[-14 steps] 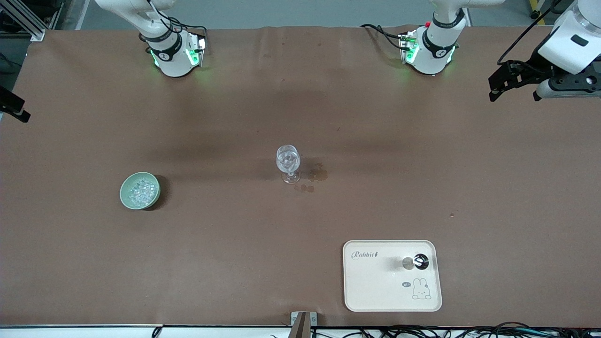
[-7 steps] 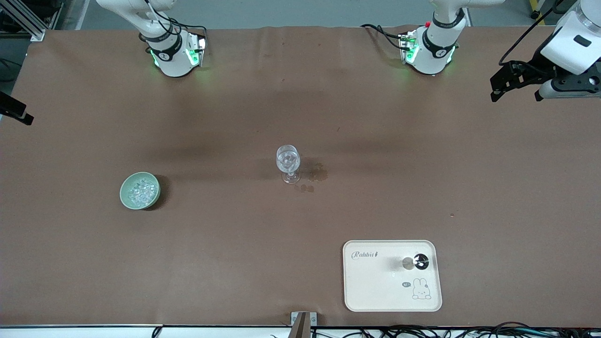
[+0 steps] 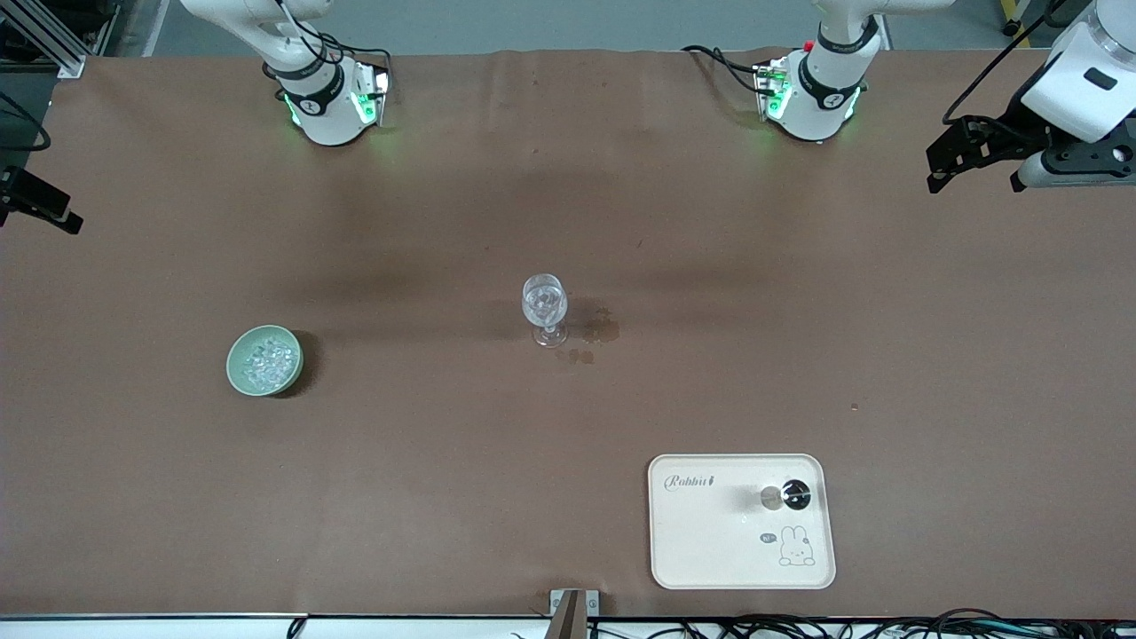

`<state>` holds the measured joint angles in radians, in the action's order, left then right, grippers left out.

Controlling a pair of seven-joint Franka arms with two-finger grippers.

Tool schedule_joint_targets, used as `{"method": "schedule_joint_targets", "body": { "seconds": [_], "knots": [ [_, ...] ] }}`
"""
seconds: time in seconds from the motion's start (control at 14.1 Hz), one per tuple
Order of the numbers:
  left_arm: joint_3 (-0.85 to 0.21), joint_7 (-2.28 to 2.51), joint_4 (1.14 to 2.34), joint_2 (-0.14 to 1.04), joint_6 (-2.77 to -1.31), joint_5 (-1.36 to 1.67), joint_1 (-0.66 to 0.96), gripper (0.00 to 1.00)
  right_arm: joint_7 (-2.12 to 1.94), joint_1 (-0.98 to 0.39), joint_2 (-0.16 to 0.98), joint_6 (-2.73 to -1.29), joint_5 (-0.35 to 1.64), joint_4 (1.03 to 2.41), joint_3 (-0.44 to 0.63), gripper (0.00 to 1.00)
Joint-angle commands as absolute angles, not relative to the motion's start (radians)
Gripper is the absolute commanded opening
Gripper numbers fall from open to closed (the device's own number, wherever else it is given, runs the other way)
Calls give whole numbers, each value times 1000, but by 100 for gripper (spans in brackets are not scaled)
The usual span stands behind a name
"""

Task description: Pour wine and add ice with both arms

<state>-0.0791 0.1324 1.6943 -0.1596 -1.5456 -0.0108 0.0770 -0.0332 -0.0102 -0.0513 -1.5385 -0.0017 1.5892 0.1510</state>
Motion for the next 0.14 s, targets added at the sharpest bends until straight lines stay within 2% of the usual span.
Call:
{"method": "schedule_joint_targets", "body": {
  "seconds": [0.0, 0.07],
  "knots": [
    [-80, 115, 1671, -147, -1523, -8, 72, 100, -15, -5, -69, -1539, 2, 1582, 127, 97],
    [-80, 115, 1671, -147, -1523, -6, 72, 100, -17, 9, -68, -1539, 2, 1582, 115, 97]
  ]
}}
